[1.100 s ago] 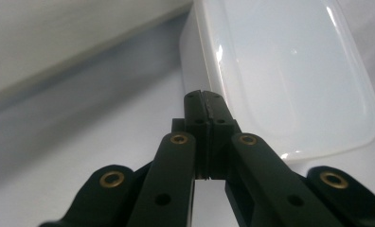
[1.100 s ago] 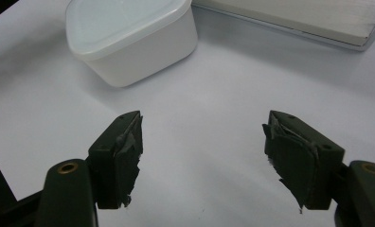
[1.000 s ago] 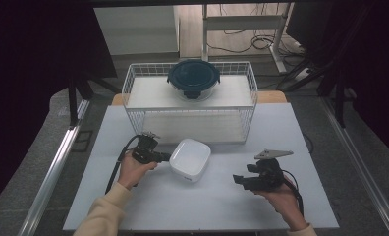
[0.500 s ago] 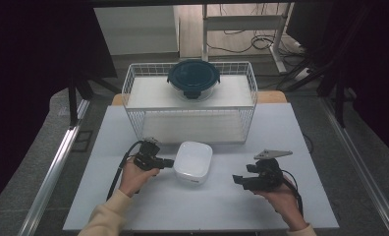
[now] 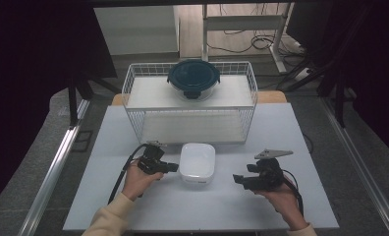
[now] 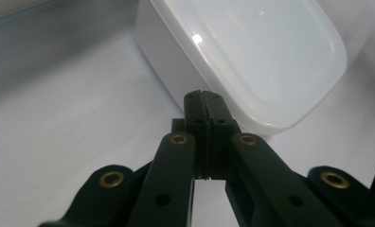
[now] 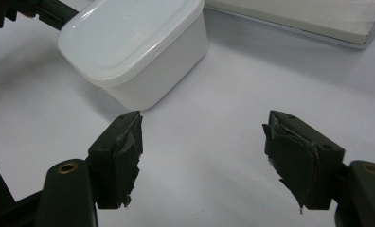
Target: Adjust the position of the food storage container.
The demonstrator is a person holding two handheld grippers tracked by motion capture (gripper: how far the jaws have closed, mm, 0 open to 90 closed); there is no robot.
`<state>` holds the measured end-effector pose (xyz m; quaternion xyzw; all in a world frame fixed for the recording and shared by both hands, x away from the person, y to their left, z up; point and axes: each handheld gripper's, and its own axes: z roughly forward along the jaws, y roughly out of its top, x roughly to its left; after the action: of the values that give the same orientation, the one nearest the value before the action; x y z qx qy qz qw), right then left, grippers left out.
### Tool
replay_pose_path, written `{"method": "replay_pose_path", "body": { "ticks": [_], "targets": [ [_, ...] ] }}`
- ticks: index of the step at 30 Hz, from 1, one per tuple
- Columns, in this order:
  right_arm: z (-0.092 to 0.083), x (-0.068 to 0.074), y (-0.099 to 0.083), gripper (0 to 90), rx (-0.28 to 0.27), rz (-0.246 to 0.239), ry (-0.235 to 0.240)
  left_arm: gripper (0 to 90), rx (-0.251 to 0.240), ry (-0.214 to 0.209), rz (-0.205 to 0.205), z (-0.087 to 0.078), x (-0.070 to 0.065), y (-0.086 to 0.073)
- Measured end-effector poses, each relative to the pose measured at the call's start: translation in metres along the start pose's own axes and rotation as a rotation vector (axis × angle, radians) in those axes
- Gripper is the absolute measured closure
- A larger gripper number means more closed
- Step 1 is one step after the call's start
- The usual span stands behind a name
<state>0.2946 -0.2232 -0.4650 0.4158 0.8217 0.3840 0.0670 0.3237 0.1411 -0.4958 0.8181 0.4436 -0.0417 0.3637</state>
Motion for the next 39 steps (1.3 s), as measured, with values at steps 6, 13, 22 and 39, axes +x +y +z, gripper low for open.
{"method": "replay_pose_path", "body": {
  "ticks": [6, 13, 22, 39],
  "targets": [
    [0.001, 0.001, 0.0, 28.1, 0.003, -0.003, 0.002, 90.0, 0.011, -0.008, 0.016, 0.005, -0.006, -0.001],
    [0.0, 0.0, 0.0, 28.1, 0.001, -0.002, -0.003, 90.0, -0.03, 0.016, 0.014, -0.001, -0.007, -0.001],
    [-0.006, -0.001, 0.009, 27.4, -0.04, 0.003, 0.034, 63.0, -0.191, 0.063, -0.032, -0.038, -0.011, -0.004],
    [0.0, 0.008, 0.041, 26.8, -0.103, 0.04, 0.126, 31.5, -0.265, 0.012, -0.151, -0.058, -0.011, -0.006]
  ]
}}
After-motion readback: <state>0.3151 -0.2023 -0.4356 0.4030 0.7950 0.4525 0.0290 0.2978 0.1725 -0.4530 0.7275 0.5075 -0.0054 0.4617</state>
